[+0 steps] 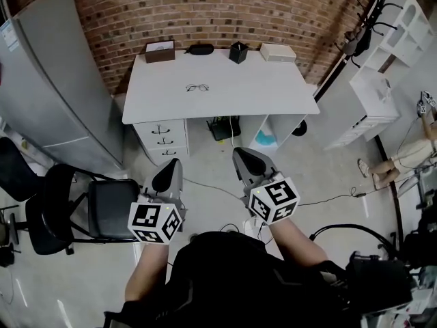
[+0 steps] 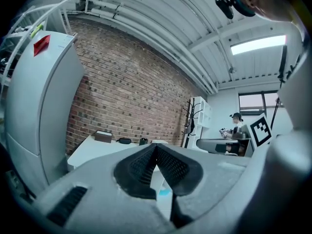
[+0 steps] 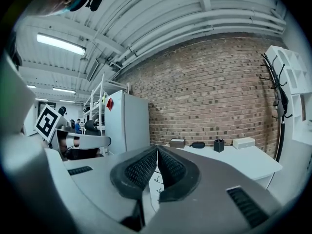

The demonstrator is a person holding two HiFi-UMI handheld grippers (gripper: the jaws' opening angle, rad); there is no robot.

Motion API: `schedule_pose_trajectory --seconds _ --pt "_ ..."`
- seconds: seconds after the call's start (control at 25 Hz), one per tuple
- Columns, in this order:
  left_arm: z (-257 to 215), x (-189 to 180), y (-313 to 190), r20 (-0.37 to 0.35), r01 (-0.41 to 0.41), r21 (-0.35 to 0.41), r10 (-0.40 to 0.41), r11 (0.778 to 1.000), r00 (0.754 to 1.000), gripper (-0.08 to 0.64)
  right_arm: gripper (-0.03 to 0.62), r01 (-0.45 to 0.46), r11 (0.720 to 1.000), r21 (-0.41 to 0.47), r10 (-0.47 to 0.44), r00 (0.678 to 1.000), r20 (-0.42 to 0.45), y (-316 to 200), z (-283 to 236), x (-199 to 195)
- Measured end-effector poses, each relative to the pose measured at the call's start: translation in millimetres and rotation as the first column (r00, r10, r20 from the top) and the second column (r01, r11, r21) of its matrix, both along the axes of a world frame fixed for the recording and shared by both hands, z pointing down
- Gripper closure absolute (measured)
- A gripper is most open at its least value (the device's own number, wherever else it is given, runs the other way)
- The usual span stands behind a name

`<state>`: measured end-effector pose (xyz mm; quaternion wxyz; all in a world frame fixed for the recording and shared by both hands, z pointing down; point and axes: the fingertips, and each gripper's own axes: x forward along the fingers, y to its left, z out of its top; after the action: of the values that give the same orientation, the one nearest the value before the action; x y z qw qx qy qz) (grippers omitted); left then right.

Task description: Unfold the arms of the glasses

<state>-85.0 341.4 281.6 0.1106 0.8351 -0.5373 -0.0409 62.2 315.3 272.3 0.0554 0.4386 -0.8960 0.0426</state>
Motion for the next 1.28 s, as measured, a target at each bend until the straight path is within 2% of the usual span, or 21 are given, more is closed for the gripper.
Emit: schedule_pose_trajectory --seconds 0.32,0.56,0.84,1.28 --pt "10.6 -16.9 -3.8 -0.020 -0.052 -0.006 0.052 0.999 0.998 0.554 0.582 -0.029 1.000 0.001 0.029 0.998 -0.053 3.8 10.7 -21.8" --pt "4.7 -24.0 -12.9 -0.029 -0.056 0.010 0.056 0.998 0.998 0.554 0.582 -0.026 1.000 -0.005 0.026 0.998 -0.056 -7.7 11.3 -30.4" --pt "5.8 -31.0 -38.3 -0.010 -0.026 0.011 0.026 1.000 1.000 0.554 0.582 -0.013 1.000 -0.001 0.013 0.999 -0.031 -45.9 11.7 -35.1" --pt "1.0 -11.0 -112.8 0.020 0.032 0.006 -0.032 0.999 0.999 0.554 0.583 0.029 0.999 -0.018 -0.029 1.000 -0.002 -128.7 14.4 -12.5"
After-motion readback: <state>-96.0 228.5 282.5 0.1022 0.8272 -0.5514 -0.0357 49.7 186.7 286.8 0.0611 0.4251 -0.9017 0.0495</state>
